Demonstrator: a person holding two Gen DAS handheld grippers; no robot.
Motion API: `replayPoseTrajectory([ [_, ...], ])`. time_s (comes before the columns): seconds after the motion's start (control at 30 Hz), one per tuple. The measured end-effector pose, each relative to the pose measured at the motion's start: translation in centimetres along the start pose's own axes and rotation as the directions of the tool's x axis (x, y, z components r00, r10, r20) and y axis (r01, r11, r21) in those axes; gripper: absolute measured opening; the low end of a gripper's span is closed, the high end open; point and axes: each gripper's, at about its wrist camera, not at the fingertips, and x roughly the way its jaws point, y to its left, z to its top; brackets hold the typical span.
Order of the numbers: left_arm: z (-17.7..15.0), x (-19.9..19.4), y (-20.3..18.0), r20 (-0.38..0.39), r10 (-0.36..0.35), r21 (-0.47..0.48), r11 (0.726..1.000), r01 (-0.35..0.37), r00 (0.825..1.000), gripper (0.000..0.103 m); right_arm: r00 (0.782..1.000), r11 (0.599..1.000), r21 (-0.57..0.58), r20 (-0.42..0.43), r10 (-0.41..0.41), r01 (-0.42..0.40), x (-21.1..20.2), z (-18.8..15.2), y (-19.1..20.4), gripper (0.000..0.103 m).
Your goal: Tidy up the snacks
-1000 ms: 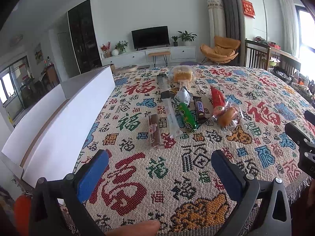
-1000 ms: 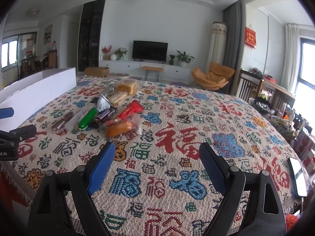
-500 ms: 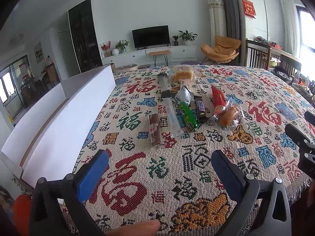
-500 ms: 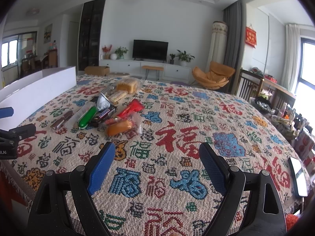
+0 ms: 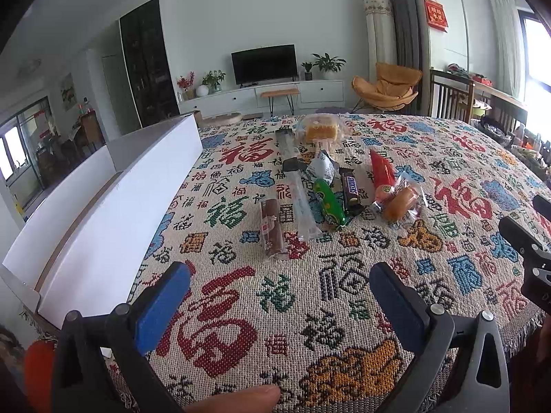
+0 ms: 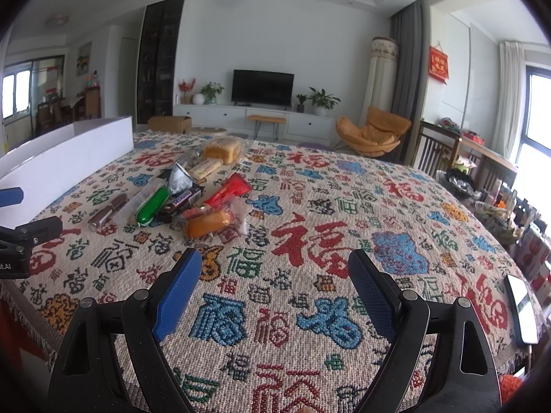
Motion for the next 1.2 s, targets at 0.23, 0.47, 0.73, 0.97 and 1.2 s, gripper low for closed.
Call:
replayPoseTrajectory([
  [0.23, 0.0, 0.3, 0.1, -0.004, 0.0, -0.001, 1.0, 0.0, 1.0, 0.103, 1.0, 1.0, -0.004, -0.007, 0.001, -0.001, 0.3, -0.3, 0.1, 0.089],
  [0.47, -0.1, 0.5, 0.2, -0.009, 0.0, -0.003, 1.0, 0.0, 1.0, 0.103, 1.0, 1.0, -0.007, -0.017, 0.003, -0.003, 0.7, -0.4, 0.1, 0.089],
  [0.73, 0.0, 0.9, 0.2, -0.027, 0.0, -0.01, 1.0, 0.0, 1.0, 0.103, 1.0, 1.0, -0.007, -0.021, 0.002, -0.002, 0.7, -0.4, 0.1, 0.089],
  [0.97, -0.3, 1.4, 1.0, -0.053, -0.013, -0.03, 0.999, 0.012, 0.998, 0.103, 0.999, 1.0, 0.014, -0.037, -0.001, 0.002, 1.1, -0.6, -0.3, 0.089],
  [1.2, -0.9, 2.7, 2.3, -0.105, -0.026, -0.072, 0.997, 0.019, 0.994, 0.103, 0.998, 1.0, 0.006, -0.057, -0.01, 0.01, 1.5, -0.8, -0.3, 0.089],
])
